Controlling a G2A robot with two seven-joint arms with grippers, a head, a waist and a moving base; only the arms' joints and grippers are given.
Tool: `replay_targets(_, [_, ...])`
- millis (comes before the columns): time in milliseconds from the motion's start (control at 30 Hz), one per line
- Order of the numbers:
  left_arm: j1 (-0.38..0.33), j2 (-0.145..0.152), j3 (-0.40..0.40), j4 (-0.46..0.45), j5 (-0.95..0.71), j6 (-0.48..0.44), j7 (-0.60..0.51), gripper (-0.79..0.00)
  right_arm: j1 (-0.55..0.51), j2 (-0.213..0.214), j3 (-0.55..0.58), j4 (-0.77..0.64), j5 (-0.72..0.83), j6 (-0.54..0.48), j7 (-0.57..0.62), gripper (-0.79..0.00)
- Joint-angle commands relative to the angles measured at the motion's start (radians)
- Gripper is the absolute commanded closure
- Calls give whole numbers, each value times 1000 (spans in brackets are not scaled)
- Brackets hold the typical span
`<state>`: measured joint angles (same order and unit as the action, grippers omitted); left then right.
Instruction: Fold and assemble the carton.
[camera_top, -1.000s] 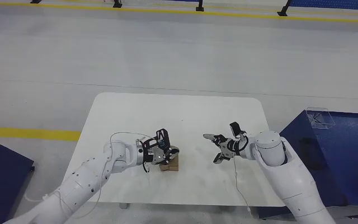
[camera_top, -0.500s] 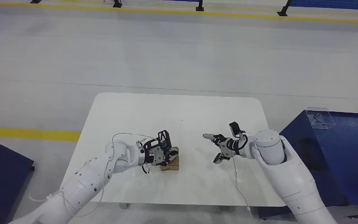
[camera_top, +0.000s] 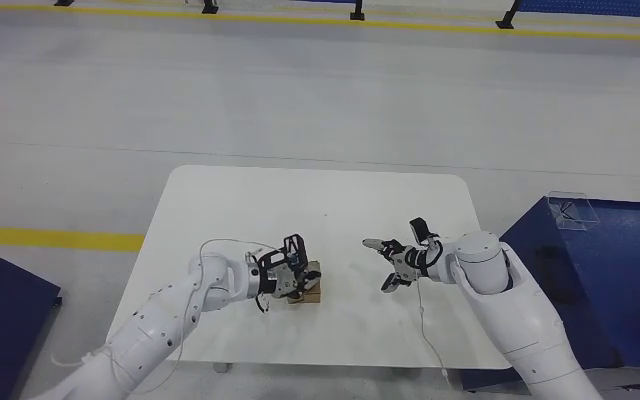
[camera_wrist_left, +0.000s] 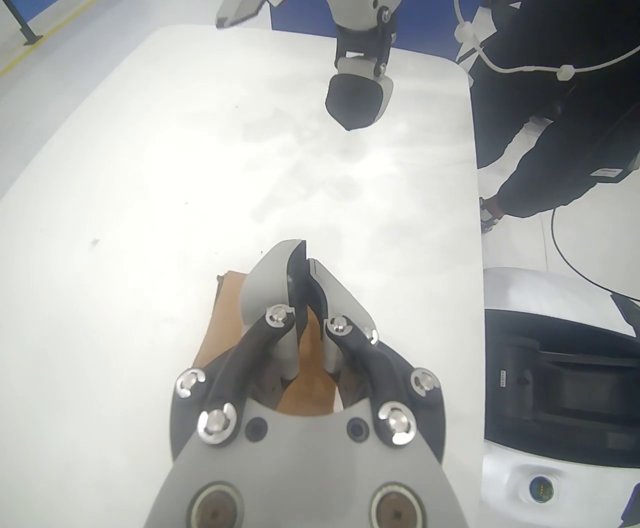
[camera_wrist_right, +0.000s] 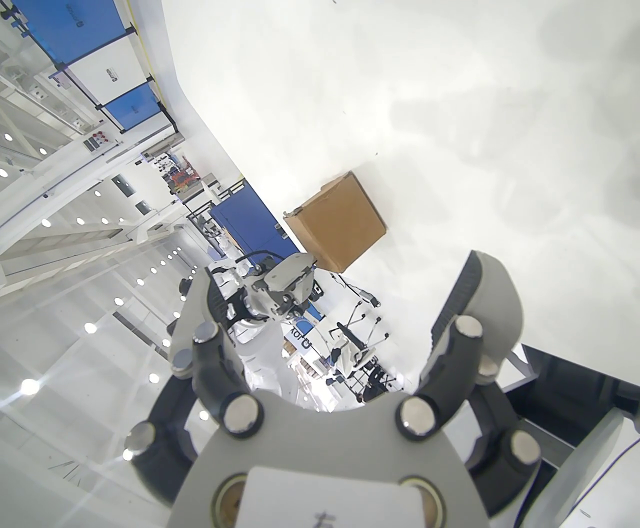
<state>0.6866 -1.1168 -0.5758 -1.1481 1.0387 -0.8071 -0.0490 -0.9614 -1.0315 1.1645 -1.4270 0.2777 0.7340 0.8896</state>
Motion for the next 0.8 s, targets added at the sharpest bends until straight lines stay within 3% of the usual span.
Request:
replay_targets(0, [-5, -11, 3, 23, -23, 4, -8, 0, 0, 0, 0, 0, 0, 0, 0, -785])
replay_targets(167, [-5, -14, -19, -13, 2, 15, 22, 0, 0, 0, 0, 0, 0, 0, 0, -785])
replay_targets(333, [69, 32, -117, -166, 93, 36, 85, 0, 0, 0, 0, 0, 0, 0, 0, -785])
replay_targets(467, [196, 86, -240, -347, 186, 124, 94, 0, 0, 0, 0, 0, 0, 0, 0, -785])
replay_targets(667, [461, 156, -452, -577, 308, 265, 164, 0, 0, 0, 0, 0, 0, 0, 0, -785])
replay_targets(700, [500, 164, -480, -600, 313, 274, 164, -28, 0, 0, 0, 0, 0, 0, 0, -785])
replay_targets(733, [534, 170, -506, -620, 310, 279, 163, -785, 0, 0, 0, 0, 0, 0, 0, -785])
replay_targets(767, [534, 170, -506, -620, 310, 279, 163, -785, 0, 0, 0, 0, 0, 0, 0, -785])
